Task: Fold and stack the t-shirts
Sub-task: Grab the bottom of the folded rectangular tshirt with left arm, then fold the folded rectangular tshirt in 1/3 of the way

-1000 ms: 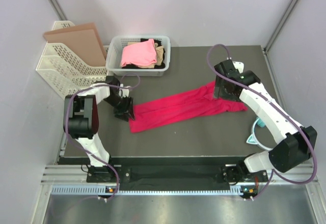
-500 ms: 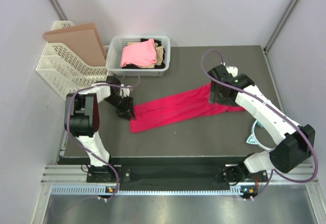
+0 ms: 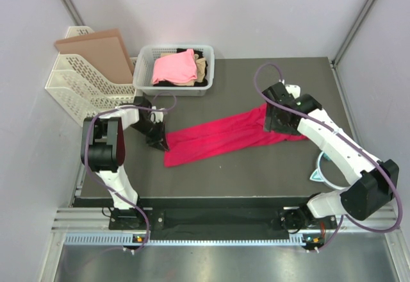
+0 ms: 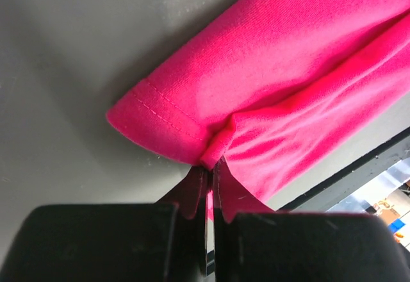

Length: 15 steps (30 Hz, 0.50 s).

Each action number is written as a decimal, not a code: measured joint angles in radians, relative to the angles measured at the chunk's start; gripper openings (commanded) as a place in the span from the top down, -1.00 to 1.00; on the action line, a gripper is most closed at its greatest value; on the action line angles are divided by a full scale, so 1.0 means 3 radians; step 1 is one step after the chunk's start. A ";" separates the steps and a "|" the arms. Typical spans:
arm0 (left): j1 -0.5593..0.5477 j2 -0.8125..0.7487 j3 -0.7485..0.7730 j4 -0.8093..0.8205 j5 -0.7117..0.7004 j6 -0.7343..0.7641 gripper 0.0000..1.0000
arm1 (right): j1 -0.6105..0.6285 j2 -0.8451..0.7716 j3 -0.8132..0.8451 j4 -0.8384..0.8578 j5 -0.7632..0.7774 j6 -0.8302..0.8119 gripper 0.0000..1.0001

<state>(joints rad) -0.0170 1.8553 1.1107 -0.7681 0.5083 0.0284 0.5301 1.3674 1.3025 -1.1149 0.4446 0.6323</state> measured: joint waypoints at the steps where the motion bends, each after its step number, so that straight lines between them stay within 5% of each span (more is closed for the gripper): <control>1: 0.0017 0.0000 0.0001 -0.0005 0.0003 0.0017 1.00 | 0.0000 -0.0008 0.0000 -0.0010 0.0001 0.0000 -0.40; 10: 0.0946 0.0000 0.0177 -0.0320 -0.0195 0.0821 1.00 | 0.0000 -0.0058 -0.0029 -0.0031 0.0009 0.0000 -0.39; 15: 0.1109 0.0005 0.0277 -0.0594 -0.0239 0.1423 1.00 | 0.0001 -0.0067 -0.0048 -0.0029 0.0008 0.0000 -0.39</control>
<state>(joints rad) 0.3157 1.8568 1.1938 -0.9463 0.4366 0.4553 0.5304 1.3472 1.2881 -1.1236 0.4469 0.6323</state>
